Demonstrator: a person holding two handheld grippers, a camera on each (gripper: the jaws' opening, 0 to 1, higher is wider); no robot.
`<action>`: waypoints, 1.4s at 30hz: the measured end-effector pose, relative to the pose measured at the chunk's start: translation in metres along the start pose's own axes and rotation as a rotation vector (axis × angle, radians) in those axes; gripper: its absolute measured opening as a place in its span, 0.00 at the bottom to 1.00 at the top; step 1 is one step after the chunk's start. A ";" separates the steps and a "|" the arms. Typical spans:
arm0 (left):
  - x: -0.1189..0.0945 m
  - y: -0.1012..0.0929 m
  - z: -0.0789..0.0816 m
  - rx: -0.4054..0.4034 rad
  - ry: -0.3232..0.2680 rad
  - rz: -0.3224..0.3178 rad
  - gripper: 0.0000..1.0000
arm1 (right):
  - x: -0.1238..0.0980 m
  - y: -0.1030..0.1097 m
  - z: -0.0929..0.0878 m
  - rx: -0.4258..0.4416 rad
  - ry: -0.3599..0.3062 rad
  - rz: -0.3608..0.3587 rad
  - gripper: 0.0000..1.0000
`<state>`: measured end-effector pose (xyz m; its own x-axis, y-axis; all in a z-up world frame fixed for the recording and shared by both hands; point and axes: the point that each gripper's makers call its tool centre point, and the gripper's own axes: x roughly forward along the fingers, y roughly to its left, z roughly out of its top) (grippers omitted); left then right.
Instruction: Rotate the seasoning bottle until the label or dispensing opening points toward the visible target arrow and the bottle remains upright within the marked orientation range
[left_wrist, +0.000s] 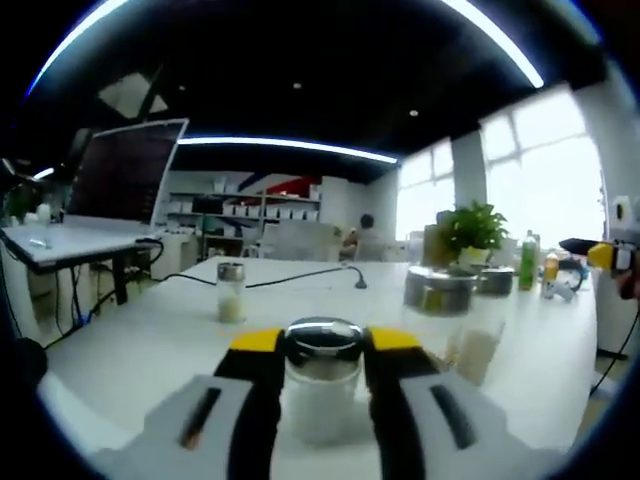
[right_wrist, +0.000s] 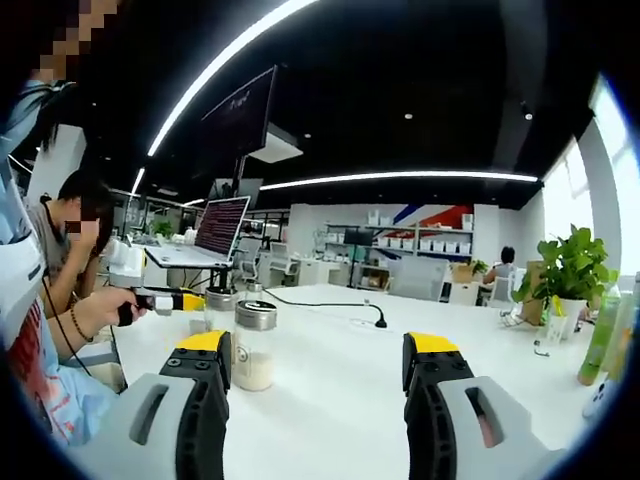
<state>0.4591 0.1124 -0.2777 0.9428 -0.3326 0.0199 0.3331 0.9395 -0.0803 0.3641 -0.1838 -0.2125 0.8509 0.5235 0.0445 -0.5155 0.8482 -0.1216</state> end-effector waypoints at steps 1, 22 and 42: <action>0.000 0.000 0.000 0.001 -0.002 -0.001 0.33 | 0.000 0.001 0.000 0.017 -0.005 0.004 0.71; -0.002 0.001 0.001 0.022 0.000 -0.101 0.32 | 0.003 0.003 -0.001 0.025 0.005 0.019 0.71; -0.002 0.003 0.000 0.027 0.026 -0.299 0.32 | 0.004 0.003 -0.003 0.039 0.011 0.021 0.71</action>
<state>0.4581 0.1157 -0.2782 0.8022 -0.5968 0.0136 0.5967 0.8010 -0.0482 0.3666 -0.1791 -0.2159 0.8405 0.5409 0.0313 -0.5370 0.8394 -0.0836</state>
